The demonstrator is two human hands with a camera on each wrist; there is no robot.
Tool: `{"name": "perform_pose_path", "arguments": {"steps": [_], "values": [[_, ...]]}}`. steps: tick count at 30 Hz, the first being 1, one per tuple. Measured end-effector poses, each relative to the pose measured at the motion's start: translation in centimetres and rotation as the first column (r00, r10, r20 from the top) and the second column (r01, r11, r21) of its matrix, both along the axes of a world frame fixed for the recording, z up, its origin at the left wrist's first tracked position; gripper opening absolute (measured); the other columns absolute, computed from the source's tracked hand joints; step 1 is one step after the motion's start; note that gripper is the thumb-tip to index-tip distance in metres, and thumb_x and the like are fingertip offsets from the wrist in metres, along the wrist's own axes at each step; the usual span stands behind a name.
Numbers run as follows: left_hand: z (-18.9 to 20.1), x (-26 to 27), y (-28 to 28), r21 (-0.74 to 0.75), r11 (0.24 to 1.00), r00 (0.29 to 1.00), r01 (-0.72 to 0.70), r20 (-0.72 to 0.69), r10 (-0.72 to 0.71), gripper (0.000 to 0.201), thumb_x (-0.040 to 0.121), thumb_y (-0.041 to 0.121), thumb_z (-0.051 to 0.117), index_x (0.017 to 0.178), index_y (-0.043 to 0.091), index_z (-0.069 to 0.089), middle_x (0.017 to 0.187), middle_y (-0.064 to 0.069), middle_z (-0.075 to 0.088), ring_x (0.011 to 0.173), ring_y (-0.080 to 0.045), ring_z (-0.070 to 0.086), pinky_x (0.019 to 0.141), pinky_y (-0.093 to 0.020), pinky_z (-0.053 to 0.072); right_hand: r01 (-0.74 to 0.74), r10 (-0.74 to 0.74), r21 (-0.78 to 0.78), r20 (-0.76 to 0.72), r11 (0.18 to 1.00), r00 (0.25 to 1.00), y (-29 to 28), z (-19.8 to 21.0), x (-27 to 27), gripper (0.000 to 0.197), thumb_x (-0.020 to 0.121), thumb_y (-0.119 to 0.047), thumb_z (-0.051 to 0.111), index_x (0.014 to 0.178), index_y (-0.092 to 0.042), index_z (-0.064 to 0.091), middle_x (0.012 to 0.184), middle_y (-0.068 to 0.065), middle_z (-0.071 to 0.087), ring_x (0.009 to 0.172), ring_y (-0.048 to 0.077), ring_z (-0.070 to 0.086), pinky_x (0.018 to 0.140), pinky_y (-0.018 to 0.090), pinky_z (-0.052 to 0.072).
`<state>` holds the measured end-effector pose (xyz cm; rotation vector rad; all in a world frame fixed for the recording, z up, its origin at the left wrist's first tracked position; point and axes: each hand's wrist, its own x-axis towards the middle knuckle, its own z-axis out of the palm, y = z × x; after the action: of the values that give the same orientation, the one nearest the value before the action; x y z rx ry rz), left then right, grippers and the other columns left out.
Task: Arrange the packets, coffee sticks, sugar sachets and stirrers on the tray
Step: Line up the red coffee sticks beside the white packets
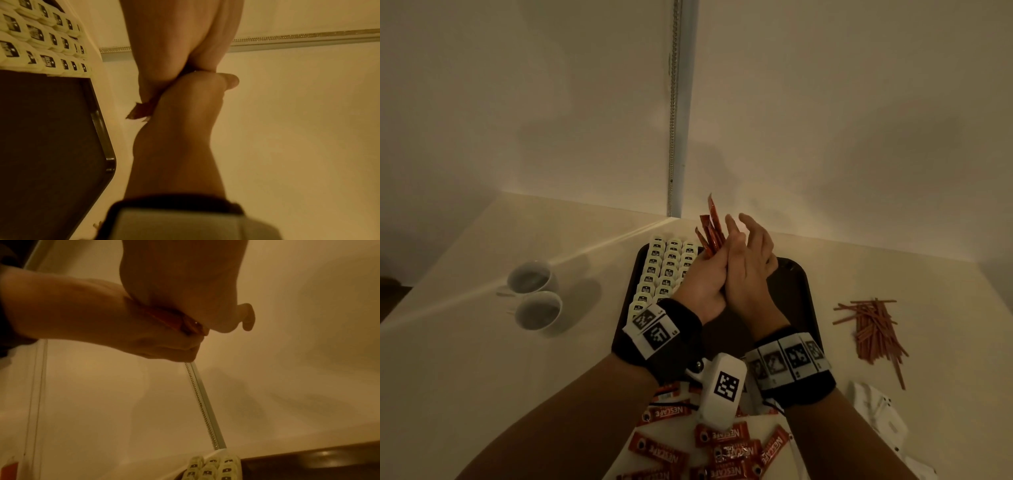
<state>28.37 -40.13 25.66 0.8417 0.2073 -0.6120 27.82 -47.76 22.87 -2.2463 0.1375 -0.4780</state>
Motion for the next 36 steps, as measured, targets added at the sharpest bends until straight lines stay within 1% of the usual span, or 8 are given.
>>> {"name": "perform_pose_path", "arguments": {"steps": [5, 10, 14, 17, 21, 25, 32, 36], "values": [[-0.1, 0.2, 0.4, 0.027, 0.993, 0.993, 0.111, 0.044, -0.112, 0.022, 0.098, 0.022, 0.046, 0.100, 0.008, 0.063, 0.090, -0.006, 0.069, 0.079, -0.013, 0.068, 0.067, -0.024, 0.057, -0.009, 0.011, -0.049, 0.057, 0.999, 0.998, -0.4, 1.0, 0.8, 0.062, 0.089, -0.054, 0.023, 0.145, -0.027, 0.021, 0.149, -0.002, 0.023, 0.139, 0.014, 0.015, 0.113, 0.050, 0.016], [-0.3, 0.0, 1.3, 0.175, 0.924, 0.936, 0.340, 0.037, -0.351, 0.017, 0.096, 0.028, 0.052, 0.096, 0.013, 0.058, 0.074, 0.000, 0.058, 0.068, -0.016, 0.059, 0.059, -0.032, 0.052, -0.347, 0.382, 0.275, -0.081, 0.896, 0.921, -3.9, 4.1, 2.8, 0.040, 0.097, -0.038, 0.041, 0.132, -0.020, 0.050, 0.139, -0.001, 0.041, 0.123, 0.005, 0.043, 0.094, 0.008, 0.035], [0.2, 0.4, 2.2, 0.148, 0.910, 0.918, 0.388, 0.029, -0.396, 0.011, 0.094, 0.021, 0.054, 0.094, 0.011, 0.057, 0.077, -0.003, 0.056, 0.072, -0.019, 0.059, 0.057, -0.031, 0.055, -0.485, 0.553, 0.303, -0.200, 0.820, 0.809, -3.9, 4.7, 2.5, 0.043, 0.095, -0.045, 0.038, 0.117, -0.018, 0.061, 0.119, 0.000, 0.060, 0.108, 0.007, 0.058, 0.091, 0.021, 0.047], [0.2, 0.4, 2.7, 0.132, 0.907, 0.912, 0.400, 0.035, -0.408, 0.012, 0.095, 0.018, 0.053, 0.098, 0.008, 0.057, 0.079, -0.006, 0.058, 0.073, -0.020, 0.059, 0.058, -0.032, 0.057, -0.590, 0.635, 0.236, -0.242, 0.772, 0.734, -4.1, 5.4, 1.6, 0.048, 0.086, -0.050, 0.053, 0.125, -0.023, 0.053, 0.117, -0.006, 0.057, 0.100, -0.001, 0.058, 0.080, 0.013, 0.046], [0.0, 0.7, 2.8, 0.135, 0.906, 0.912, 0.401, 0.034, -0.409, 0.023, 0.094, 0.013, 0.052, 0.114, 0.010, 0.061, 0.098, -0.012, 0.070, 0.091, -0.027, 0.068, 0.075, -0.043, 0.057, -0.747, 0.731, 0.175, -0.438, 0.641, 0.524, -4.4, 5.6, 0.8, 0.115, 0.053, -0.043, 0.085, 0.144, -0.041, 0.014, 0.132, -0.006, 0.040, 0.117, 0.009, 0.048, 0.090, 0.016, 0.046], [-0.3, 1.1, 2.6, 0.183, 0.919, 0.936, 0.350, -0.031, -0.350, 0.031, 0.092, 0.016, 0.056, 0.121, 0.007, 0.059, 0.103, -0.013, 0.067, 0.091, -0.026, 0.066, 0.079, -0.038, 0.055, -0.792, 0.604, -0.147, -0.568, 0.592, 0.558, -4.5, 5.6, 0.9, 0.138, 0.041, -0.048, 0.089, 0.147, -0.035, 0.002, 0.139, -0.005, 0.023, 0.129, 0.016, 0.026, 0.113, 0.037, 0.028], [-0.8, 2.1, 3.2, 0.144, 0.919, 0.930, 0.368, -0.061, -0.363, 0.019, 0.090, 0.020, 0.057, 0.104, 0.011, 0.064, 0.084, -0.005, 0.072, 0.077, -0.015, 0.069, 0.068, -0.028, 0.055, -0.770, 0.644, -0.152, -0.462, 0.620, 0.610, -4.2, 4.9, 2.1, 0.098, 0.056, -0.036, 0.085, 0.138, -0.021, 0.034, 0.123, -0.005, 0.031, 0.115, 0.013, 0.040, 0.100, 0.033, 0.044], [-1.4, 2.3, 3.7, 0.179, 0.918, 0.935, 0.354, -0.060, -0.349, 0.029, 0.090, 0.022, 0.058, 0.116, 0.009, 0.062, 0.093, -0.007, 0.071, 0.085, -0.018, 0.067, 0.077, -0.032, 0.054, -0.768, 0.678, 0.003, -0.471, 0.640, 0.564, -4.3, 4.6, 2.5, 0.117, 0.046, -0.040, 0.090, 0.143, -0.031, 0.026, 0.130, -0.010, 0.028, 0.123, 0.009, 0.034, 0.106, 0.023, 0.037]]}}
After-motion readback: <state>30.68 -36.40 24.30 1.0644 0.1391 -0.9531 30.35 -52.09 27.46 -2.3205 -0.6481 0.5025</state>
